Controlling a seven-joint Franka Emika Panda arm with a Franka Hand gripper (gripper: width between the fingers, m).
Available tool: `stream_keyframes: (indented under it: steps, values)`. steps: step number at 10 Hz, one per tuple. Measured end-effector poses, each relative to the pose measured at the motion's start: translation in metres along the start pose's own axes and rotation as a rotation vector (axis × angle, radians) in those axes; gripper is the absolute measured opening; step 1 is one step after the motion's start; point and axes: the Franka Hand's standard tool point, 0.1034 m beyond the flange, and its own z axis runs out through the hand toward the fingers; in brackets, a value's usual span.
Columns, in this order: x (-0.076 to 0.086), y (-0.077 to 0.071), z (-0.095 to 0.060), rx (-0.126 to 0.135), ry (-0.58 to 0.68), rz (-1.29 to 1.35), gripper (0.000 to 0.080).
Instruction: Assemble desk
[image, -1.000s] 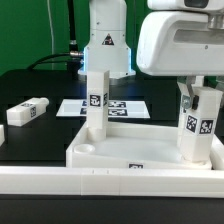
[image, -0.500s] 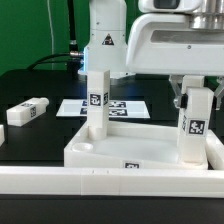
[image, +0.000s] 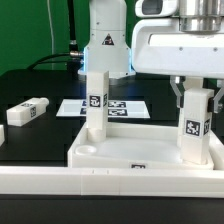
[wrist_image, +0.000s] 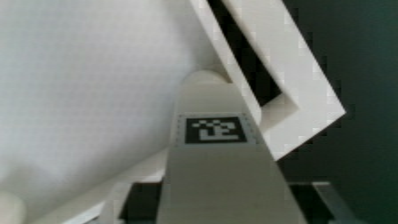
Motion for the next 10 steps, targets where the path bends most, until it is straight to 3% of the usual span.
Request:
stream_keyframes:
  steps: [3,6,7,8,10]
  values:
    - [-0.0041,-0.0004,0.0002,-0.020,-0.028,0.261,0.0290]
    - [-0.0041,-0.0001,0.0004,-0.024,-0.026,0.329,0.0296]
    - [-0.0039,0.0013,0.0011,-0.025,-0.028,0.249,0.0495]
    - [-0.0053,0.0020,0.0014,-0.035,-0.032,0.200,0.0615]
    - [-0.0082,0.0017,0.0011,-0.055,-0.034,0.025,0.0639]
